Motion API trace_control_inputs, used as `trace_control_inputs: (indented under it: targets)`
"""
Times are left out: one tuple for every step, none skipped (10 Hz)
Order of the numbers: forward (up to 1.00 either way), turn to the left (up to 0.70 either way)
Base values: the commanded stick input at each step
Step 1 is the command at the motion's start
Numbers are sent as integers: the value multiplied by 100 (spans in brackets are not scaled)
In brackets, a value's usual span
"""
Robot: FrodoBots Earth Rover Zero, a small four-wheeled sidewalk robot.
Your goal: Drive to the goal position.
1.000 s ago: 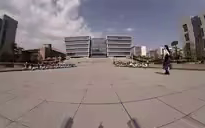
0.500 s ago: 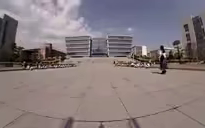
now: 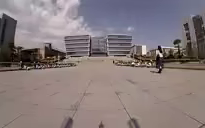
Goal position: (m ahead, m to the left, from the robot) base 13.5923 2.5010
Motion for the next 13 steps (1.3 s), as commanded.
trace_control_inputs:
  targets:
    - [100,39]
    - [100,38]
    - [100,36]
    - [100,29]
    - [100,20]
    - [100,6]
    - [100,18]
    - [100,38]
    - [100,1]
    - [100,1]
    - [100,1]
    - [100,1]
    - [100,1]
